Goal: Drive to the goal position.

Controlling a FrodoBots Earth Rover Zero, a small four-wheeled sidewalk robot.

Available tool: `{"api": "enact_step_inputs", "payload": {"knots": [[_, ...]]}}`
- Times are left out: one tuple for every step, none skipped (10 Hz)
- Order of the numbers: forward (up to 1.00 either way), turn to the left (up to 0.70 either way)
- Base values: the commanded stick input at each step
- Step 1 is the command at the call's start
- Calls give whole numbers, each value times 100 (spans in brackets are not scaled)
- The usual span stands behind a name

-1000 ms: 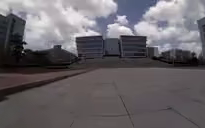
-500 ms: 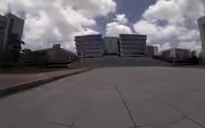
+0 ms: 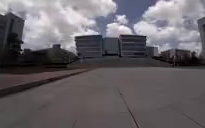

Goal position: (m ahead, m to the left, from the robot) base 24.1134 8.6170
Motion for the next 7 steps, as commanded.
{"api": "enact_step_inputs", "payload": {"knots": [[70, 0], [70, 0], [70, 0], [70, 0], [70, 0], [70, 0], [70, 0]]}}
